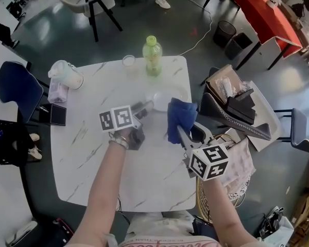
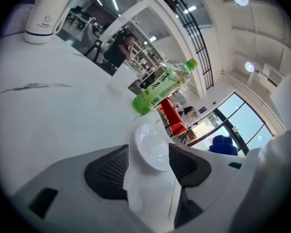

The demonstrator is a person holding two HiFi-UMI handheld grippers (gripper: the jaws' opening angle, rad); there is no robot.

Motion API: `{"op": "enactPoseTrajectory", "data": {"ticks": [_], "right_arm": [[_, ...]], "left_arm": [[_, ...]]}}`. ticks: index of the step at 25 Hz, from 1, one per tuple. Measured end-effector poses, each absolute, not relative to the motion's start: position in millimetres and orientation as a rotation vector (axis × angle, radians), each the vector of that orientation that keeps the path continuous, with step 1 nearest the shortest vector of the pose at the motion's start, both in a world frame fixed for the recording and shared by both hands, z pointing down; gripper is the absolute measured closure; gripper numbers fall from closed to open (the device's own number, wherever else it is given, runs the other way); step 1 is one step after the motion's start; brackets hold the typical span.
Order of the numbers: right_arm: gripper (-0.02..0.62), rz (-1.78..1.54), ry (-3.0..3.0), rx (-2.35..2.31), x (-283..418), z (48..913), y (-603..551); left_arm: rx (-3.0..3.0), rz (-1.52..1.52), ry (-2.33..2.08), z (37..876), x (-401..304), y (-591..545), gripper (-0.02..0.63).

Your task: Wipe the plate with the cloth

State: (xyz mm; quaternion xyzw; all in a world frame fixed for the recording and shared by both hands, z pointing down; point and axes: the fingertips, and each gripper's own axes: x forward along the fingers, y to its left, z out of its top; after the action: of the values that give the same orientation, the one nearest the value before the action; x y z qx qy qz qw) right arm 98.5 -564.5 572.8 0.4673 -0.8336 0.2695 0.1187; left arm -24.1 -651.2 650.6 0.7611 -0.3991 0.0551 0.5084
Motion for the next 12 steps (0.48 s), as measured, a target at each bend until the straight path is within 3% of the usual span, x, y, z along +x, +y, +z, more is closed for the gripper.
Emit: {"op": "enactPoseTrajectory", "data": {"ticks": [12], "right_arm": [[0.492, 0.8, -2.436, 1.351, 92, 573, -574]], "left_arm": [[1.831, 0.37, -1.046, 663, -8, -681, 0.374]]}}
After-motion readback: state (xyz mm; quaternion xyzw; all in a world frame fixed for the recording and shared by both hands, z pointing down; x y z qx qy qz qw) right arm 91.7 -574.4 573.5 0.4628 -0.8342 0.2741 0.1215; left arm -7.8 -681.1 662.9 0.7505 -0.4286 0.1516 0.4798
